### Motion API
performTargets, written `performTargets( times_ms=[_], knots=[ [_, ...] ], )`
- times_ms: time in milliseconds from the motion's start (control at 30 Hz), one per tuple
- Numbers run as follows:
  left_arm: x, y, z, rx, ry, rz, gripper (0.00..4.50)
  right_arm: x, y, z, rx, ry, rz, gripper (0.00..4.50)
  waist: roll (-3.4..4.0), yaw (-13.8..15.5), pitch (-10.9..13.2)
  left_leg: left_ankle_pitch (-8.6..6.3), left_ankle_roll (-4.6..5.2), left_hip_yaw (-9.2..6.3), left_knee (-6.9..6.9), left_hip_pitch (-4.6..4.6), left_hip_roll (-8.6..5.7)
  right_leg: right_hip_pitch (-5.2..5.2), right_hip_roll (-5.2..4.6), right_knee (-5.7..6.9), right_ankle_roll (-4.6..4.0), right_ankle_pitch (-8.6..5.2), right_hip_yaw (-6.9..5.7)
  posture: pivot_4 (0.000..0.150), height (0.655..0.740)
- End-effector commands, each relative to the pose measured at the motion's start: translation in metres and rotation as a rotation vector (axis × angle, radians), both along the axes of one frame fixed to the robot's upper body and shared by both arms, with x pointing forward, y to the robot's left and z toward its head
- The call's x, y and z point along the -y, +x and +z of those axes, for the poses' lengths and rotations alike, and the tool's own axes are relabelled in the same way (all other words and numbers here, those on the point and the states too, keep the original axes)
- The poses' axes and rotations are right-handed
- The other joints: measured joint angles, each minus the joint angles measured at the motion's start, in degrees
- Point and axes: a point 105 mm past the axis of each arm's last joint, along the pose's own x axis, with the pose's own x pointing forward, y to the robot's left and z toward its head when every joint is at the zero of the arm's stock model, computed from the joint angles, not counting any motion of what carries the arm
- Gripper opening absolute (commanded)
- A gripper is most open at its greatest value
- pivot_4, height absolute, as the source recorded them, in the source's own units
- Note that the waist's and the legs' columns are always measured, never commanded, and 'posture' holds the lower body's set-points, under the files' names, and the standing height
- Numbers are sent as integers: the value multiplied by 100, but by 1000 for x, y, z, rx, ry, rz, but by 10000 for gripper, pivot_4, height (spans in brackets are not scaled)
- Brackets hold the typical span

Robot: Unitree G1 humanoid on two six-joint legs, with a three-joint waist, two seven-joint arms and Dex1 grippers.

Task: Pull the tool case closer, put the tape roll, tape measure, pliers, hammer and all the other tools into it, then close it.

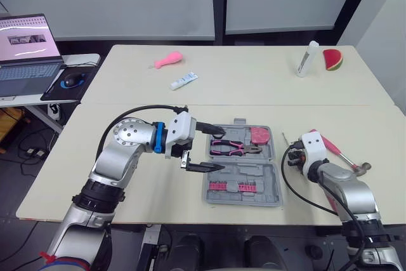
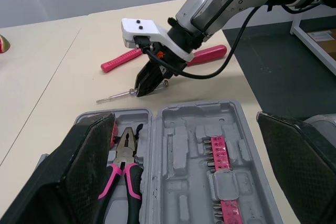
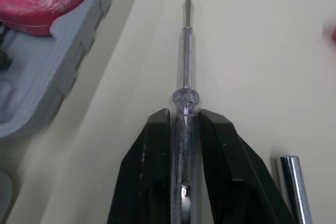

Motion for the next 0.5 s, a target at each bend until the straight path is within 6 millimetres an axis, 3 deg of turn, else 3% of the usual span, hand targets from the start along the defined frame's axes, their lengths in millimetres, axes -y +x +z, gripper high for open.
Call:
performTargets(
  times_ms=[33,267,500],
  knots=[
    [3,-2,0,18,1,-22,45000,-2,3,3,18,-6,3,3702,0,-1,0,0,0,0,0,0,0,0,0,0,0,0,0,1500,7400],
    [2,-4,-1,17,2,-23,45000,-3,-7,12,30,33,-23,3702,0,2,0,0,0,-1,0,-1,0,-1,0,0,0,0,0,1500,7400],
    [2,-18,-7,-7,12,-45,45000,-6,-49,20,15,60,-69,3702,0,12,0,0,1,-5,-1,-4,-2,-2,-2,-1,0,0,0,1500,7400]
  ],
)
